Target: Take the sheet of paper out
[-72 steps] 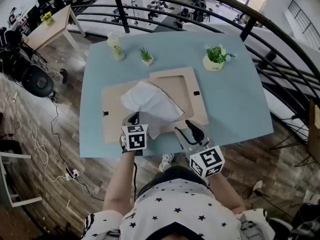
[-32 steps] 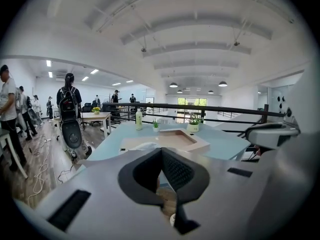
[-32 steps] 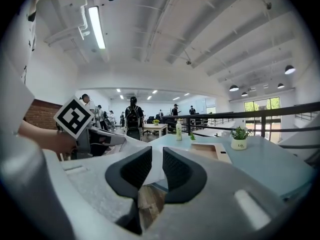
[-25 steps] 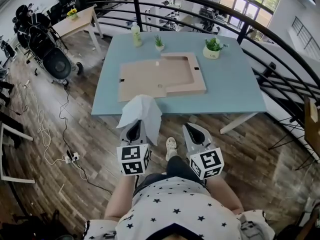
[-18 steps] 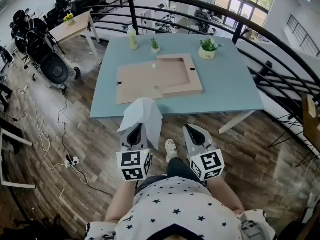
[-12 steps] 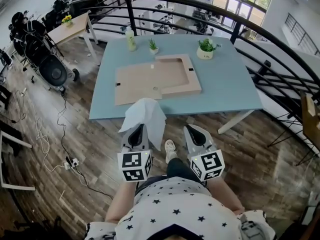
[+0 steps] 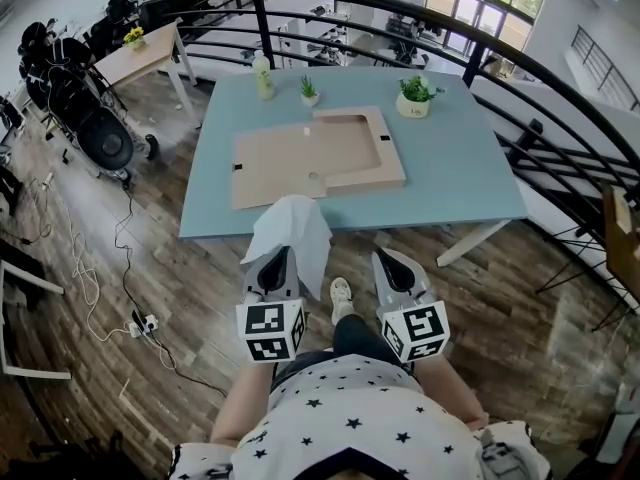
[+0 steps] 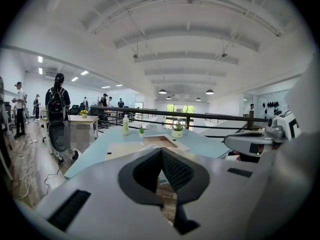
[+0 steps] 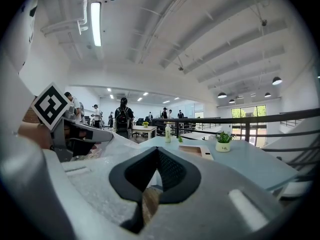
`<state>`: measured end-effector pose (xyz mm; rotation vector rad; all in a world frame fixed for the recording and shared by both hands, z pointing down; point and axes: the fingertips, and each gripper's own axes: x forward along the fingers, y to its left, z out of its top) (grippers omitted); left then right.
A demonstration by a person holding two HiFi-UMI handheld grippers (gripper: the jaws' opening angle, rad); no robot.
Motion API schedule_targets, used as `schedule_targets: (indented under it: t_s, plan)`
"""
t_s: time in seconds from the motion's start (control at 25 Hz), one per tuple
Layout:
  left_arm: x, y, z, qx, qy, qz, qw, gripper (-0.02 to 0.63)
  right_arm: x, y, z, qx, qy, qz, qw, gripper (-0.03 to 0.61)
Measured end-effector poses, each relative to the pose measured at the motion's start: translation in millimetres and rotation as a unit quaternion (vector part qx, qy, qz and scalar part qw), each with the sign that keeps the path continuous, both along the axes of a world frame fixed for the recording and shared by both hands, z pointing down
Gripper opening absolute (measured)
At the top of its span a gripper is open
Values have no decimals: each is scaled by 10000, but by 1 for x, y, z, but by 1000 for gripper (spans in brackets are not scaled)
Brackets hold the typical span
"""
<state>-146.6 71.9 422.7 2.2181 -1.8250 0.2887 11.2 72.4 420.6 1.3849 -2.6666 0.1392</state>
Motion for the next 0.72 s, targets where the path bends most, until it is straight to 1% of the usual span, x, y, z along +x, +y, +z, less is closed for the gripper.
schedule_targets:
  t_s: [0.36, 0.72]
  plan:
    - [-5, -3, 0, -62, 48, -7, 10000, 1, -4, -2, 0, -26, 18, -35, 10000, 6]
    - [-7, -11, -2, -27, 123, -9, 9999, 2, -4, -8, 2, -30, 48, -75, 10000, 6]
